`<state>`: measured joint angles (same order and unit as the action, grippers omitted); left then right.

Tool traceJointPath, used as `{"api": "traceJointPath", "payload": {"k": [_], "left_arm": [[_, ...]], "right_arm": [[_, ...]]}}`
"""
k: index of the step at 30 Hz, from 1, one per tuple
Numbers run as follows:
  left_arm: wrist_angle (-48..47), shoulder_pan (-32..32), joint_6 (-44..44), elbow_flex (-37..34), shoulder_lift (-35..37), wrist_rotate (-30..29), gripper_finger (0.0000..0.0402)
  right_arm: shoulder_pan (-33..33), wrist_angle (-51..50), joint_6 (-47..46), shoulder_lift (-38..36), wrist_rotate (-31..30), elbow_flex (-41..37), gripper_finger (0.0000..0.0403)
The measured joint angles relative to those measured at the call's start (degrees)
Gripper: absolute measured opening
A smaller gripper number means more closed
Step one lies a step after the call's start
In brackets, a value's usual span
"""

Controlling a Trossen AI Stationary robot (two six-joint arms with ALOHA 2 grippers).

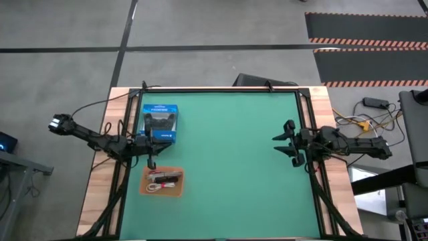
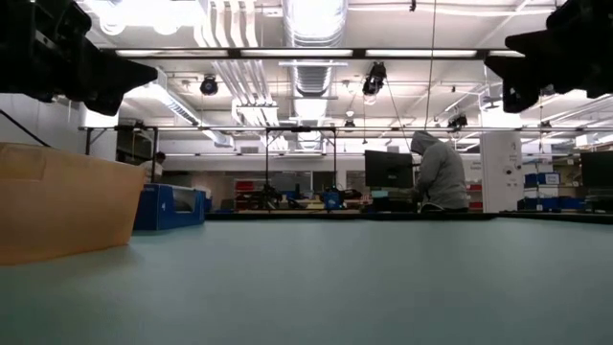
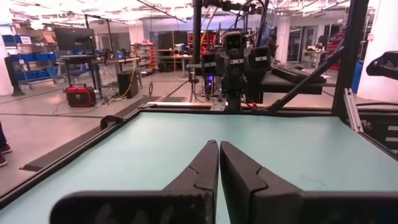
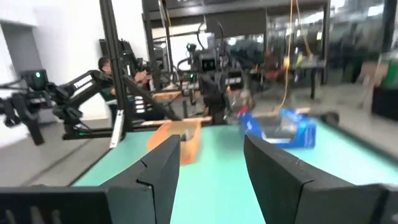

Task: Pick and place USB-C Cables
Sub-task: Return to Home Position

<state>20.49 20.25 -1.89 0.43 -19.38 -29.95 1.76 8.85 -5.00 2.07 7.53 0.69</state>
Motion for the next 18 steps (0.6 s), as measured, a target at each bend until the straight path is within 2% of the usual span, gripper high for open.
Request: {"api": "traceJointPath", "payload": {"k": [4, 18], "left_arm": [[0.0, 0.0, 0.0, 0.0, -0.3, 0.0, 0.0001], [0.0, 0.0, 0.0, -0.1, -2.4, 0.0, 0.0001]], "right_arm": [[0.0, -0.4, -4.0, 1.1, 0.0, 0.0, 0.0169], [0.0, -1.3, -4.0, 2.2, 0.0, 0.0, 0.0166]]}}
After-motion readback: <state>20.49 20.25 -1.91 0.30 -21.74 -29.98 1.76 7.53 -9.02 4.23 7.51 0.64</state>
